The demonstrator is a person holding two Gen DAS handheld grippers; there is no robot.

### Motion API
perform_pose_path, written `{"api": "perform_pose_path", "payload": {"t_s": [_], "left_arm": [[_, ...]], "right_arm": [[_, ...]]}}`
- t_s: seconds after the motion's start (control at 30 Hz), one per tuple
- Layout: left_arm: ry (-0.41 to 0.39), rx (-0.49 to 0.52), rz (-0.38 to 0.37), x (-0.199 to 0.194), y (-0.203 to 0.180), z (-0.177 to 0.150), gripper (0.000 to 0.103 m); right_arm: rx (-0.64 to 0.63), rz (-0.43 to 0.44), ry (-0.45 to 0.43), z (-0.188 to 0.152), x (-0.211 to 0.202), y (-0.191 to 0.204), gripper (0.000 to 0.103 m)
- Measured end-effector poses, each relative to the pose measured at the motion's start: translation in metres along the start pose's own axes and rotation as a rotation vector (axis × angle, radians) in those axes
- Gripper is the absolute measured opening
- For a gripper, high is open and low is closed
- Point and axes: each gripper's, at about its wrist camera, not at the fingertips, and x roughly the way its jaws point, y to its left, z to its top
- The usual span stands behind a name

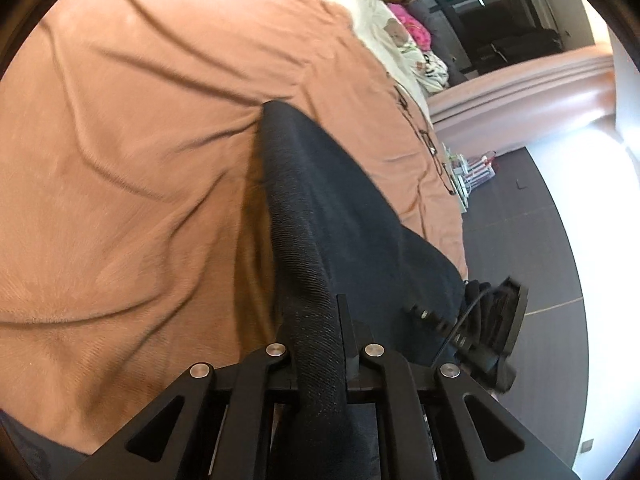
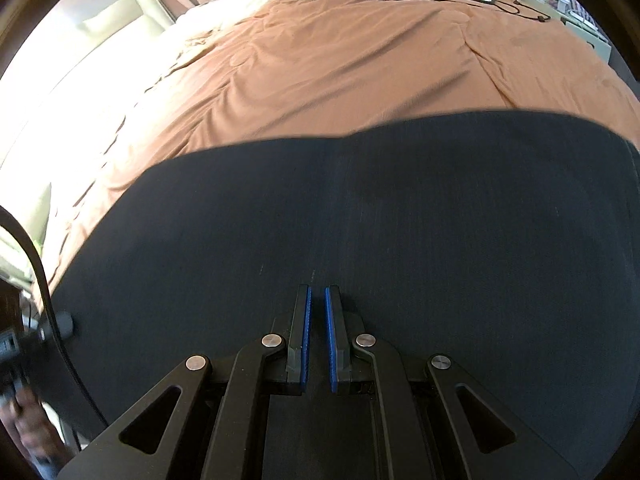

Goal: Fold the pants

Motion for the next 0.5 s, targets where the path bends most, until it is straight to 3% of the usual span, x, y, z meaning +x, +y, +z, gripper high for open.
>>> {"api": "perform_pose_path", "payload": {"t_s": [0.5], "left_arm": [[0.021, 0.241, -0.005, -0.007, -0.117, 0.010, 0.009]], "right_arm": [[0.016, 0.156, 0.015, -0.078, -0.036, -0.024, 0.004]]}}
